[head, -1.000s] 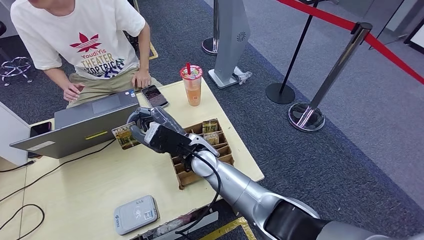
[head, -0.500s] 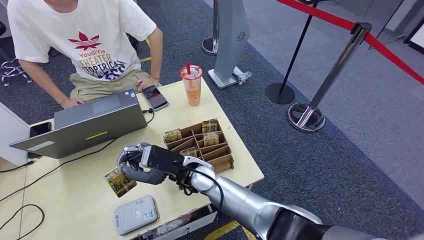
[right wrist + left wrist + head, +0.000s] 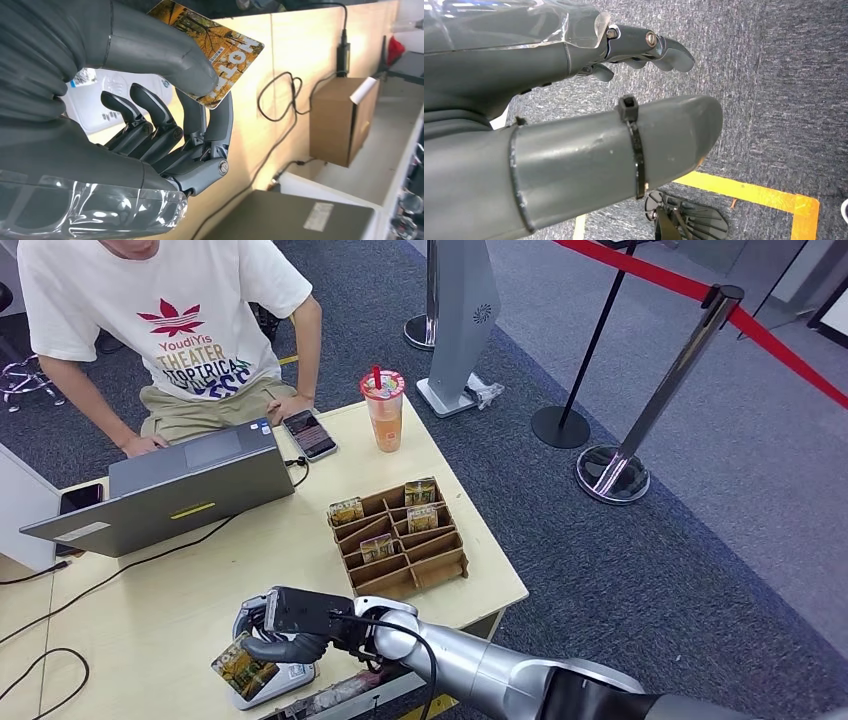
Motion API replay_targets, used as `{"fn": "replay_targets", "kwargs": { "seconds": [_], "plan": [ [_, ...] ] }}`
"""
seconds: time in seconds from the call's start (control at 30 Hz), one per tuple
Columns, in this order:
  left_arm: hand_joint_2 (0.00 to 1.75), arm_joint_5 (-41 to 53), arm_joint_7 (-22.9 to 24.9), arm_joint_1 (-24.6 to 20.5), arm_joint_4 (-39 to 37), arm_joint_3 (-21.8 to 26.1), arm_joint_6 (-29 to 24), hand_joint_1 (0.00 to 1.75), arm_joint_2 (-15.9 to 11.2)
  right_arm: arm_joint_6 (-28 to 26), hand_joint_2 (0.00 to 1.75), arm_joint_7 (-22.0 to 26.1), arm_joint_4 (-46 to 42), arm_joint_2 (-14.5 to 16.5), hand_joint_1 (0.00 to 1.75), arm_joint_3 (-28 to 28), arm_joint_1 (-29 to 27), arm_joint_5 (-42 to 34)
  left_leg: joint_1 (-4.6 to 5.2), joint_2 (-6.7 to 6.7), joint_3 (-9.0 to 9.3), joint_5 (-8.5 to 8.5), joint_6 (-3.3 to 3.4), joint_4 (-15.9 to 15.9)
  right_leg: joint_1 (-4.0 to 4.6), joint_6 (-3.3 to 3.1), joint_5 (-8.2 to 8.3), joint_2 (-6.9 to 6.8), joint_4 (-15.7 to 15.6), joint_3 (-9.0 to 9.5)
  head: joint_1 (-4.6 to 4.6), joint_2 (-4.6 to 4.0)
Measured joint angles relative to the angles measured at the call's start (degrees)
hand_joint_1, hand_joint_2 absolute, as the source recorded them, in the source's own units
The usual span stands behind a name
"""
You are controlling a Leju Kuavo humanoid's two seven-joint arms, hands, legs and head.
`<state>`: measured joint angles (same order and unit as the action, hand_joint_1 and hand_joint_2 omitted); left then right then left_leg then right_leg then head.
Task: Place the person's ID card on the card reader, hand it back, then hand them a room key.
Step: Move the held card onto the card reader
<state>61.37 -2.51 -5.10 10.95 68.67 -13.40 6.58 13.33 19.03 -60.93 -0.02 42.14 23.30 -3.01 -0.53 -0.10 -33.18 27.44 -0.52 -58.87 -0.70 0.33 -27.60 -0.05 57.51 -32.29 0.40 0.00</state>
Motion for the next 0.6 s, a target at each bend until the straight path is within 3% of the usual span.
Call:
{"fn": "replay_targets", "kwargs": {
  "seconds": [0.6],
  "plan": [
    [0.0, 0.28, 0.41, 0.0, 0.0, 0.0, -0.34, 0.0, 0.02, -3.33, 1.75, -0.01, 13.53, 1.54, 1.75, 1.97, 4.96, -2.39, 0.0, 0.0, 0.0, 0.0, 0.0, 0.0, 0.0, 0.0, 0.01, 0.0, 0.0, 0.01, 0.0, 0.0]
  ]
}}
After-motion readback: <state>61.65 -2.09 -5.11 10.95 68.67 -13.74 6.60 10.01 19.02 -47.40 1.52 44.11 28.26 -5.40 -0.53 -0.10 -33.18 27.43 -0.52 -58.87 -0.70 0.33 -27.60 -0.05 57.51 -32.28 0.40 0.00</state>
